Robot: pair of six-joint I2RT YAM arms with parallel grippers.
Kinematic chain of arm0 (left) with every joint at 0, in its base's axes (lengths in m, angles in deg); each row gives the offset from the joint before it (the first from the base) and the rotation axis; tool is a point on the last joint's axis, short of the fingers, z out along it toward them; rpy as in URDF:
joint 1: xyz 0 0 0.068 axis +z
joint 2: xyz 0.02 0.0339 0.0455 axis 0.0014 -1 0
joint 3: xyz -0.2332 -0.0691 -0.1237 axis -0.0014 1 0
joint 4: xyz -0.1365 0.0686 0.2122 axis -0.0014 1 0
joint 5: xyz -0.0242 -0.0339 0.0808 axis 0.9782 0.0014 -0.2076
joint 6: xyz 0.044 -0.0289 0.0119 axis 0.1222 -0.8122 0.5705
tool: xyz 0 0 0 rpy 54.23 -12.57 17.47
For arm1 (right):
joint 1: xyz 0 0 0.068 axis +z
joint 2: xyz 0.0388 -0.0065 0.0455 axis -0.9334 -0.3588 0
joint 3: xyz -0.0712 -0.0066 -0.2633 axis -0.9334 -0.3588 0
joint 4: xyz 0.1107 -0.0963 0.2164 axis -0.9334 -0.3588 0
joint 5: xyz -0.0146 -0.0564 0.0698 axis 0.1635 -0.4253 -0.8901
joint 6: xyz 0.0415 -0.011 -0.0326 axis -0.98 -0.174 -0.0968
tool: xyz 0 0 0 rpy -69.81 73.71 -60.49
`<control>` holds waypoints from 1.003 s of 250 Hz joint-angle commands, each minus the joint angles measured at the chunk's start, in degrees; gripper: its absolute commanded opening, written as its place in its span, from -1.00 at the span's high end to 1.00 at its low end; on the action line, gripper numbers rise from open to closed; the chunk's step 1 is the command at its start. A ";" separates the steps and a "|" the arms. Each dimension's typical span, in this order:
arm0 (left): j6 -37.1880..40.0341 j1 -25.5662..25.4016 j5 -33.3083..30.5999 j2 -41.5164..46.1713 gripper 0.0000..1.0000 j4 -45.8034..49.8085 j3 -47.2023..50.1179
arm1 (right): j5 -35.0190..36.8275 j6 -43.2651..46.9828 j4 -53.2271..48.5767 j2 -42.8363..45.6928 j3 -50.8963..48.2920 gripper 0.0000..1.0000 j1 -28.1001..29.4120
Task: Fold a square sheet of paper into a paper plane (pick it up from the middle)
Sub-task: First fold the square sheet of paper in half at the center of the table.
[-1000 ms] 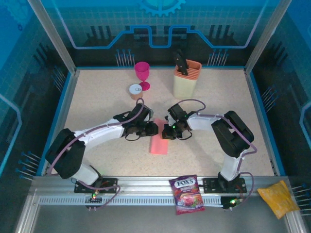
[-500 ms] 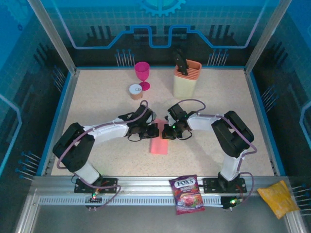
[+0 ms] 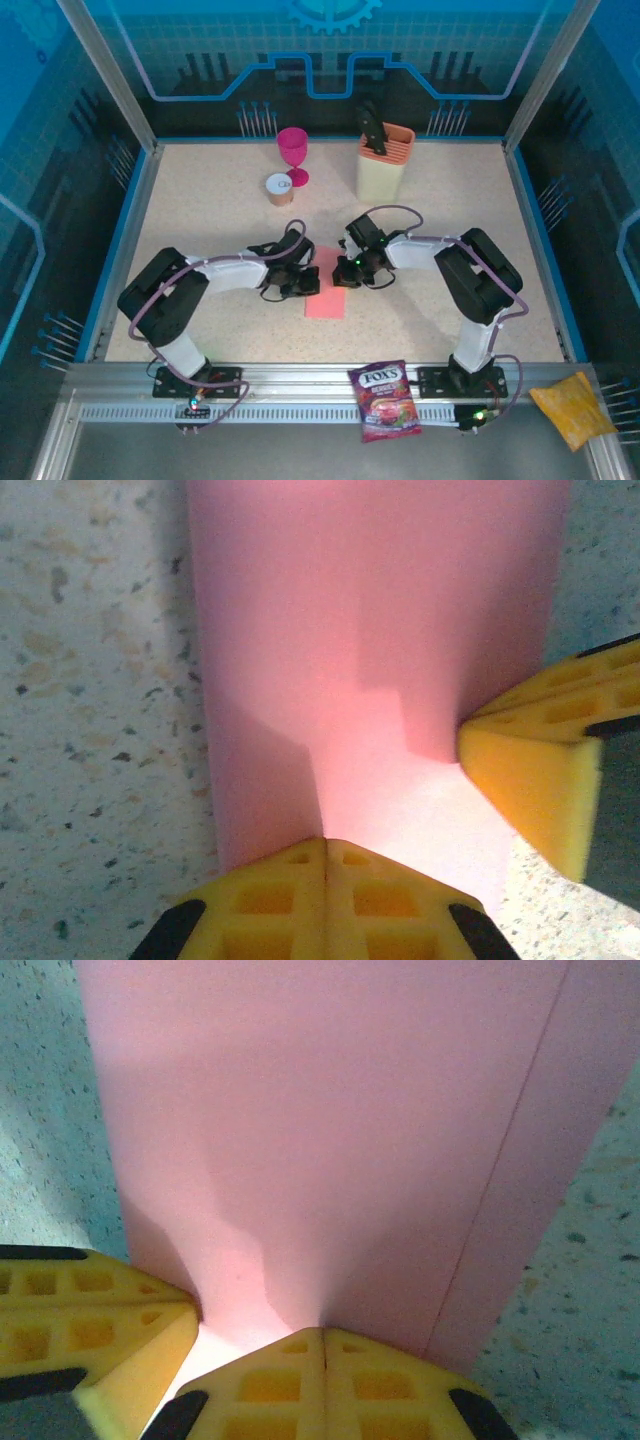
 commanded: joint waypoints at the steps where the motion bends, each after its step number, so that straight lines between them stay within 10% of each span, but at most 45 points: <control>1: 0.73 0.19 -1.34 -0.42 0.94 -0.24 1.14 | 3.19 0.74 -3.95 -3.75 -2.82 1.00 0.31; 251: 2.71 3.53 0.11 -3.75 0.96 -2.13 -1.68 | 3.72 1.36 -3.70 -4.24 -4.05 1.00 0.15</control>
